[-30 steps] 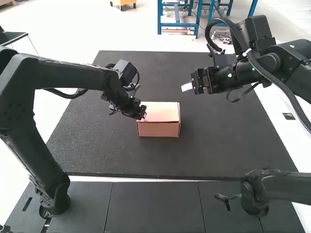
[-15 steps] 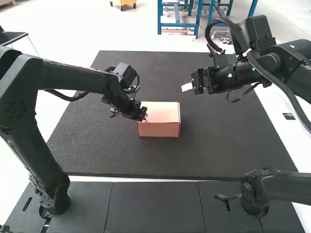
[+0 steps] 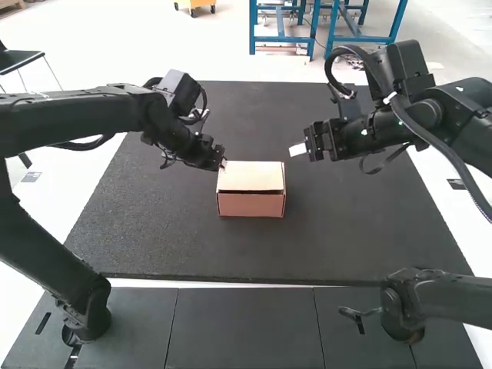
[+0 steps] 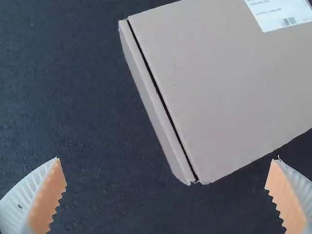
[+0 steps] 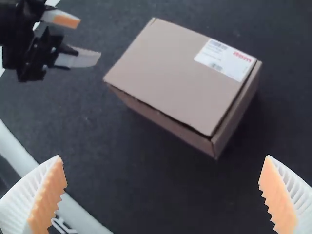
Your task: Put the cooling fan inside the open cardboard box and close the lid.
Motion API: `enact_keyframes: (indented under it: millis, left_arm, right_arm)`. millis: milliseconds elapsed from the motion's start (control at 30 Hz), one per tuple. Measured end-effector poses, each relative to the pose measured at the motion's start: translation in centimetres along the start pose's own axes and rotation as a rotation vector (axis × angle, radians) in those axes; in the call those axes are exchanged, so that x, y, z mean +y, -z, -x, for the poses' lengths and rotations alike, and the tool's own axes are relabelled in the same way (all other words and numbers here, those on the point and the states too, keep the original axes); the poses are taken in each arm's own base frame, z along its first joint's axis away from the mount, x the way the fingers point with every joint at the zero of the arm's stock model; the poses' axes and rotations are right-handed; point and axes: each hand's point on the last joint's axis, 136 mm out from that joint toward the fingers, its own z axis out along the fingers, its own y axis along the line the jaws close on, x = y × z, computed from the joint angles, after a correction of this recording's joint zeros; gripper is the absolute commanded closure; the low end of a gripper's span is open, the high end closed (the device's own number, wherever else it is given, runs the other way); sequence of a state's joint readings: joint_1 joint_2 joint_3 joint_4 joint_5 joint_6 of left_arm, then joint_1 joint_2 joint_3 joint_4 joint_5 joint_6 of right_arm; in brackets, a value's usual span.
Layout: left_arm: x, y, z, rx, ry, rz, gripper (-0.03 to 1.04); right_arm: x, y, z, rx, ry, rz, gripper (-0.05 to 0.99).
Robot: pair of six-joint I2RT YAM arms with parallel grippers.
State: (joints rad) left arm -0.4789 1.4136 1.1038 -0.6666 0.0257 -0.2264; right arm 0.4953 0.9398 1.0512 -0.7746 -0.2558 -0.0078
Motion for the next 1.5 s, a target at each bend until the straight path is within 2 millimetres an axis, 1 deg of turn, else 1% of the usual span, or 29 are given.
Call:
enact_keyframes:
  millis: [133,233,400,500,600,767,900,1067,1167,1367,1433,1500]
  left_arm:
    - [2.2,2.0,0.6,-0.056,0.048,0.03,0.04]
    - [4.4,2.9,0.0,-0.095,0.088,0.066,0.04]
    - [7.9,3.4,-0.9,-0.225,0.095,0.128,0.04]
    - [8.8,3.8,-1.6,-0.301,0.073,0.154,0.04]
    - [9.0,5.0,-1.7,-0.391,0.05,0.168,0.04]
    - [8.7,7.6,-1.2,-0.559,0.025,0.177,0.04]
    - [8.5,8.5,-1.7,-0.643,0.019,0.181,0.04]
    - [8.5,10.0,-2.0,-0.767,0.017,0.19,0.04]
    - [8.5,10.8,-2.4,-0.832,0.02,0.192,0.04]
    - [8.2,11.8,-3.3,-0.931,0.026,0.184,0.04]
    - [7.9,12.5,-3.2,-0.965,0.02,0.173,0.04]
    - [7.5,13.5,-2.9,-1.009,0.01,0.165,0.04]
  right_arm:
    - [0.1,0.3,0.1,-0.014,0.004,-0.001,0.04]
    - [0.0,0.4,-0.3,-0.02,0.005,0.0,0.04]
    - [-0.2,0.3,-0.3,-0.071,0.007,-0.008,0.04]
    - [-0.8,0.4,0.0,-0.118,-0.001,-0.032,0.04]
    - [-1.9,0.3,0.0,-0.16,-0.014,-0.082,0.04]
    - [-3.9,-0.1,-0.2,-0.214,-0.035,-0.159,0.03]
    - [-5.5,0.0,-0.4,-0.28,-0.048,-0.209,0.03]
    - [-7.4,1.9,0.5,-0.448,-0.076,-0.283,0.03]
    - [-8.7,3.1,0.5,-0.533,-0.09,-0.342,0.03]
    - [-11.1,4.6,-1.4,-0.656,-0.082,-0.457,0.03]
    - [-11.6,5.0,-2.2,-0.695,-0.064,-0.49,0.03]
    - [-11.9,5.7,-2.4,-0.753,-0.044,-0.515,0.03]
